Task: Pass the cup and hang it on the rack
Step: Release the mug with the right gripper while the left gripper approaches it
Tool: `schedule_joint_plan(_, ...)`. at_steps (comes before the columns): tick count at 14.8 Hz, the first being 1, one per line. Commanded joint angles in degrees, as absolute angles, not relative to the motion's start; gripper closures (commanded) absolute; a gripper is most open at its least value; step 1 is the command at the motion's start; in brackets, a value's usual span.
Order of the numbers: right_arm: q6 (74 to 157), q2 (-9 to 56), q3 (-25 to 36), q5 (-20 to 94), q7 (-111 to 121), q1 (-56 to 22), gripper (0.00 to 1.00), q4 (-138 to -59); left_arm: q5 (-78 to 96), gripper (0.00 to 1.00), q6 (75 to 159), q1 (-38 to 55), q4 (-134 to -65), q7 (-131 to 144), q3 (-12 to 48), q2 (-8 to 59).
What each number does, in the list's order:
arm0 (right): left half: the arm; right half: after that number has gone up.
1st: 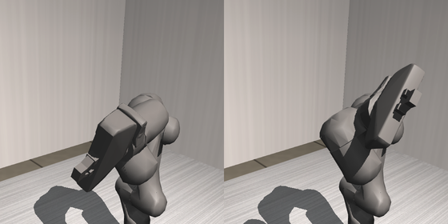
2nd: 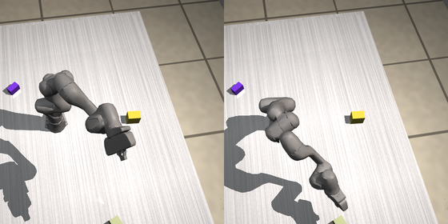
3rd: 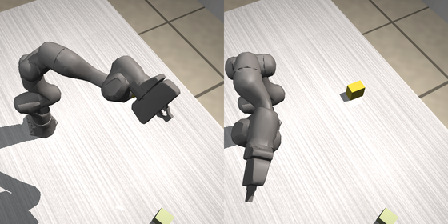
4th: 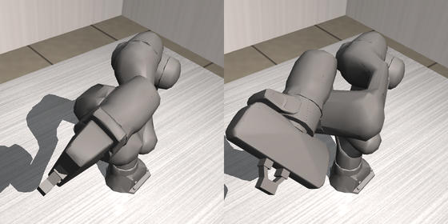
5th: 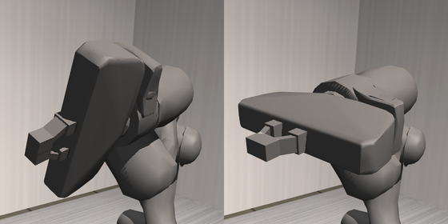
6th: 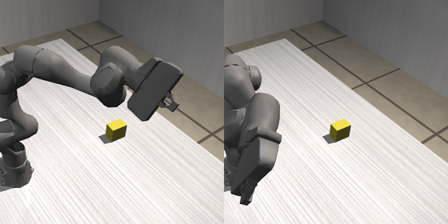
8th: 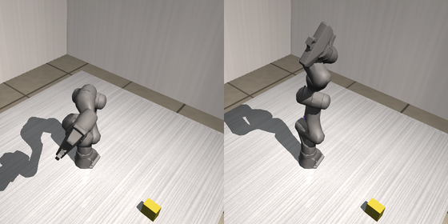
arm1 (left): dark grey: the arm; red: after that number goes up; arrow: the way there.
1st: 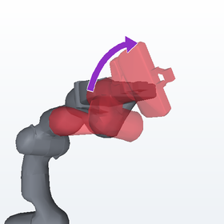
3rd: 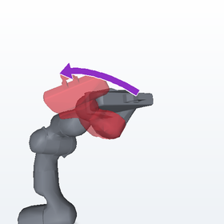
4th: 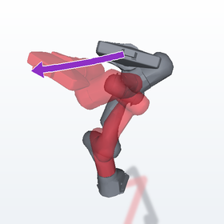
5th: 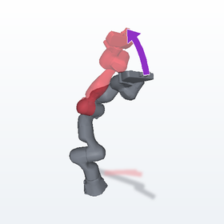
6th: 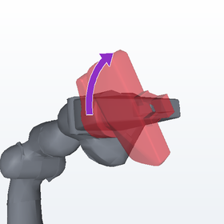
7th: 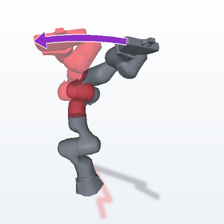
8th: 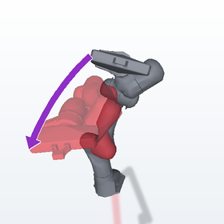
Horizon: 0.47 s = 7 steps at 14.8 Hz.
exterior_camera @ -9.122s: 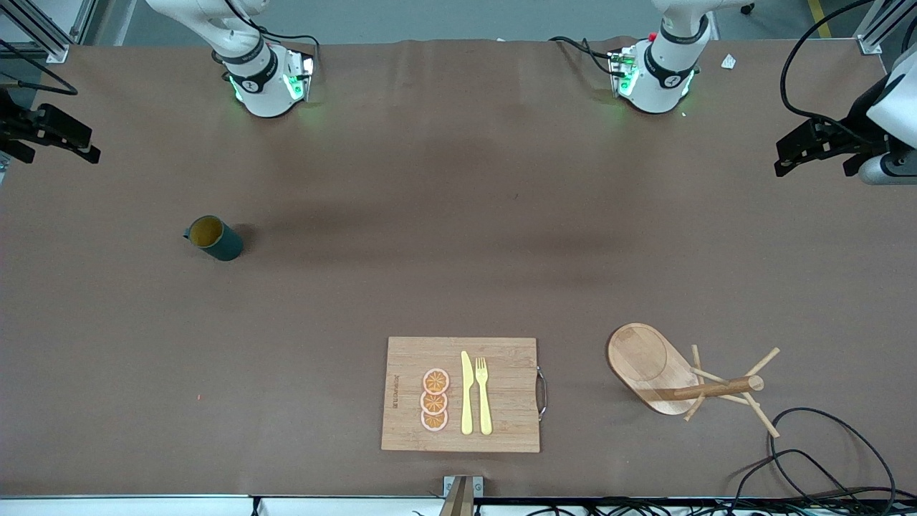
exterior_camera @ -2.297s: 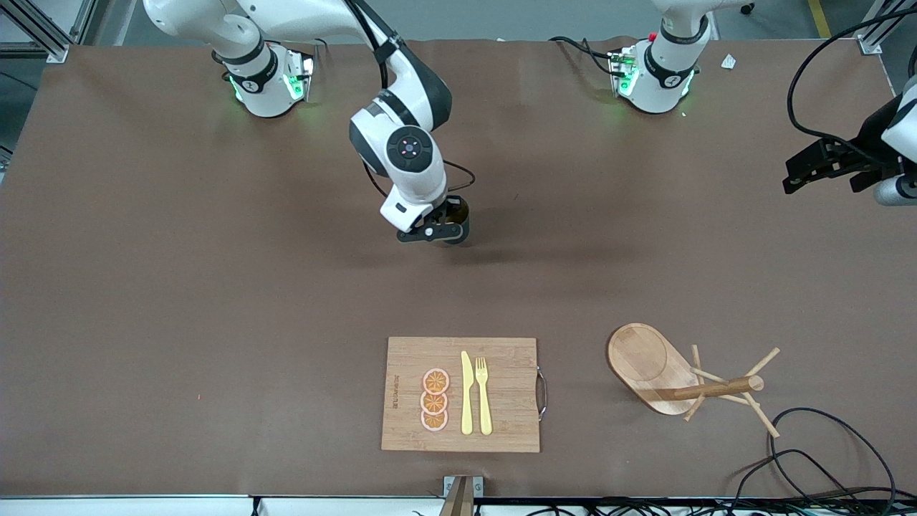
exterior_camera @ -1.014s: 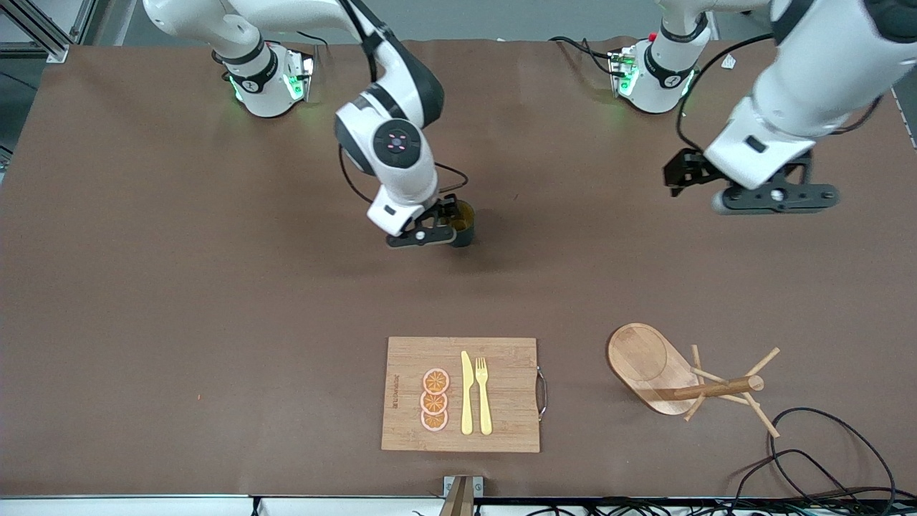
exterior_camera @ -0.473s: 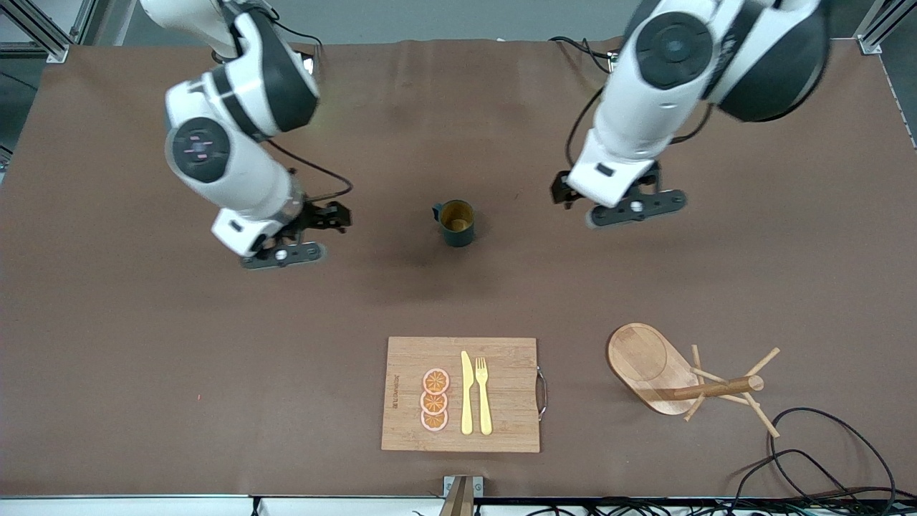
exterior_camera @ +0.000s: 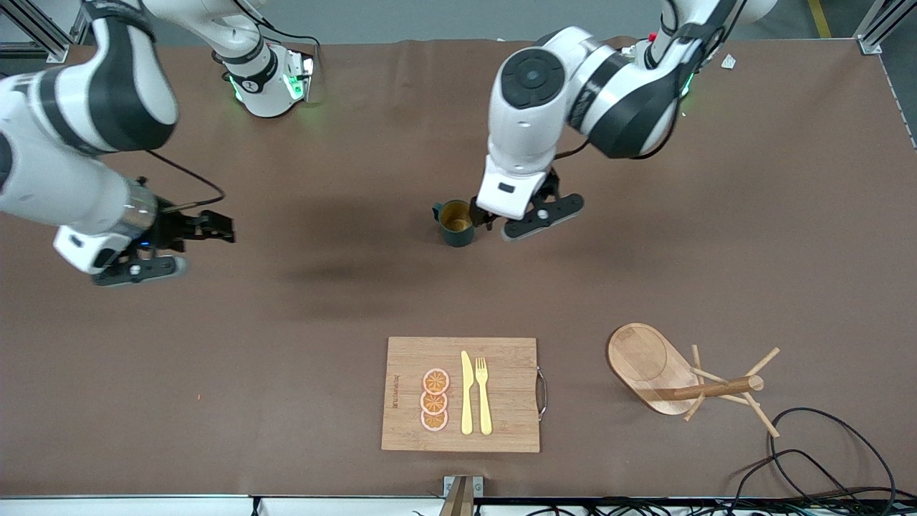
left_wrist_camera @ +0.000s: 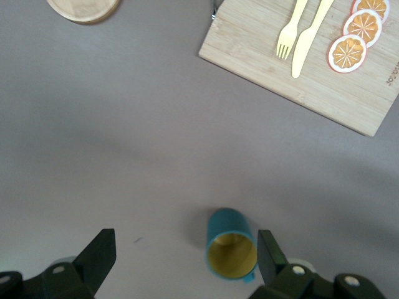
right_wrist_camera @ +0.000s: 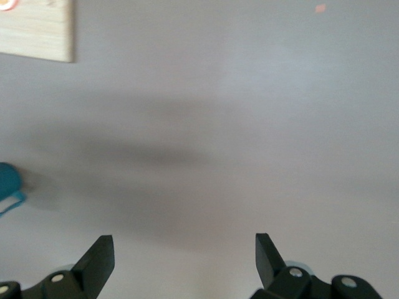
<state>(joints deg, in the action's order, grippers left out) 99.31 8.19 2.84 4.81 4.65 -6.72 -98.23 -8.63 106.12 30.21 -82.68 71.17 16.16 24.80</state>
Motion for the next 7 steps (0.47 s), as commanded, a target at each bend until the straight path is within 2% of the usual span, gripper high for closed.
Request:
schedule_joint_plan(1, 98.27, 5.01, 1.58, 1.59, 5.1, -4.4, 0.0, -99.5, -12.91, 0.0, 108.1, 33.82, -79.72, 77.49, 15.65, 29.87)
schedule_joint_plan(5, 92.03, 5.45, 1.49, 0.1, 5.1, -2.55, 0.0, -93.44, -18.36, 0.01, 108.45, 39.98, -74.02, 90.14, 14.77, 37.51)
schedule_joint_plan(7, 91.93, 5.54, 1.49, -2.97, 5.1, -2.46, 0.0, -92.47, -20.99, 0.01, 109.77, 42.96, -73.3, 97.61, 13.98, 39.19)
